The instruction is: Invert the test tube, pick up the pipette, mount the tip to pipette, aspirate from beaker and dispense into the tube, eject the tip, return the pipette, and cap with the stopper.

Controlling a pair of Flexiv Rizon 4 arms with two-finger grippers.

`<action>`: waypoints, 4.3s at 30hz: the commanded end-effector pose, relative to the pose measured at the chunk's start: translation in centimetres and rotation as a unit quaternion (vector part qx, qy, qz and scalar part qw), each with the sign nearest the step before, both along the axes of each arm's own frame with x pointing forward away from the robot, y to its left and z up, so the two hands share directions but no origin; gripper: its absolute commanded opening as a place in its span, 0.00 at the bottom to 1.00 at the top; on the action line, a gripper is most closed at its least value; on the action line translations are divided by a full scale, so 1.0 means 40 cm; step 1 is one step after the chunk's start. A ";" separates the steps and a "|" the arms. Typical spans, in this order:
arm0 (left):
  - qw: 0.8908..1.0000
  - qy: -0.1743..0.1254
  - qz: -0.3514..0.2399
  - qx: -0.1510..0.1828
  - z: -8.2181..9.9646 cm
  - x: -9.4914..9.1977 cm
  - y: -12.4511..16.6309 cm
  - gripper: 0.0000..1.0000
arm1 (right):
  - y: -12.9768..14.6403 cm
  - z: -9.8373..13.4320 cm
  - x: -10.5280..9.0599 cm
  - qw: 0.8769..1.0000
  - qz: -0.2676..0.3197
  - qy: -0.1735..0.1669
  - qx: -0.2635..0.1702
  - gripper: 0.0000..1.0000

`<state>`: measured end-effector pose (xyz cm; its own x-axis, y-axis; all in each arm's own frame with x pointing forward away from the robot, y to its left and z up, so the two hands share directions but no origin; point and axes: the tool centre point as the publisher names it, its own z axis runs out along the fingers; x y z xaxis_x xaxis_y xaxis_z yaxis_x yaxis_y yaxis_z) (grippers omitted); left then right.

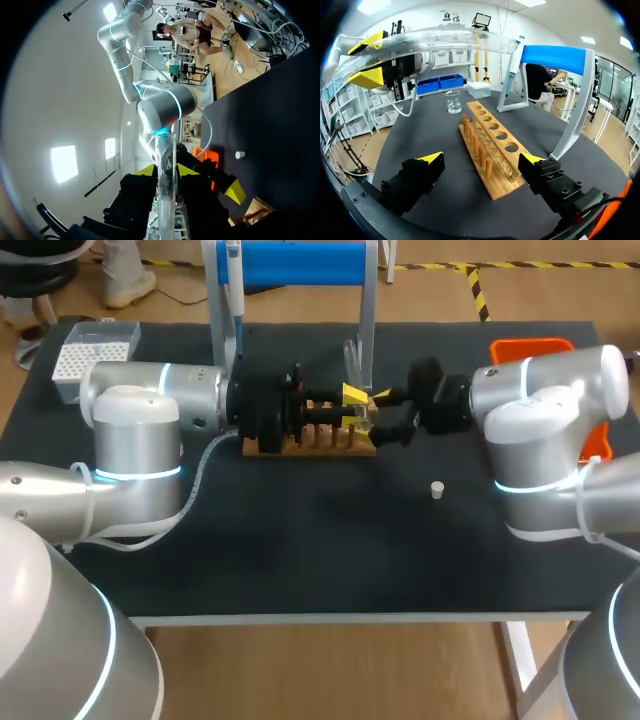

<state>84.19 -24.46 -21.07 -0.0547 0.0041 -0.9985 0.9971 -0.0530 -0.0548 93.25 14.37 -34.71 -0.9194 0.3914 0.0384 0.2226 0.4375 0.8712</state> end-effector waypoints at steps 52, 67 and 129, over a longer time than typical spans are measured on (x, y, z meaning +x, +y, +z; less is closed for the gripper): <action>0.857 0.511 0.037 0.043 0.118 0.135 0.109 0.00 | -0.002 0.001 -0.003 1.000 -0.001 -0.001 0.000 1.00; 0.769 0.636 0.058 0.017 0.148 0.244 0.154 0.00 | -0.002 0.001 -0.003 1.000 -0.001 -0.001 0.000 1.00; 0.723 0.686 -0.008 -0.077 0.081 0.381 0.142 0.00 | -0.002 0.001 -0.003 1.000 -0.001 -0.001 0.000 1.00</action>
<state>98.99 -18.70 -17.33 -0.9949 -0.1007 0.0092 0.0078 -0.1677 -0.9858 93.18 14.33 -34.69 -0.9191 0.3923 0.0378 0.2223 0.4370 0.8716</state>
